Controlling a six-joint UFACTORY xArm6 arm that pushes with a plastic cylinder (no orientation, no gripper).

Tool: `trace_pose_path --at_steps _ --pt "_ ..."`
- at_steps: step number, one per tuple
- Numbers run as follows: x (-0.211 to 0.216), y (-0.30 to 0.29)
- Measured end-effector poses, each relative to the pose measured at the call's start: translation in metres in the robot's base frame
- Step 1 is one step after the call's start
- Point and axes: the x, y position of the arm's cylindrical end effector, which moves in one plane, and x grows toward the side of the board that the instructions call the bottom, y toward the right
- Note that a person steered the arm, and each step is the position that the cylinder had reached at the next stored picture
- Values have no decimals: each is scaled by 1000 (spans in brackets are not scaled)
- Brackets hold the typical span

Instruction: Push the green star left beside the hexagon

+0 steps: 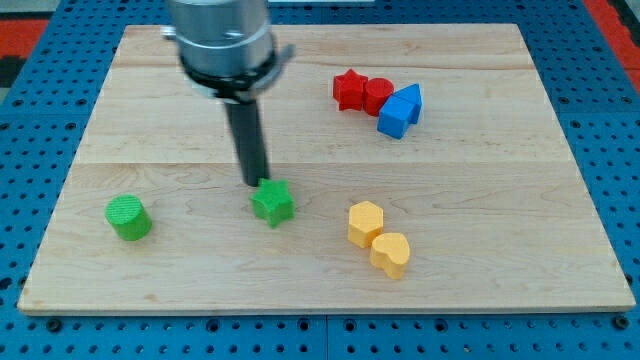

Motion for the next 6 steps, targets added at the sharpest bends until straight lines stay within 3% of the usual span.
trace_pose_path --at_steps 1,3,4,5,6 --pt "21 31" --pt "10 -40" --pt "34 -9" --pt "34 60" --pt "32 10"
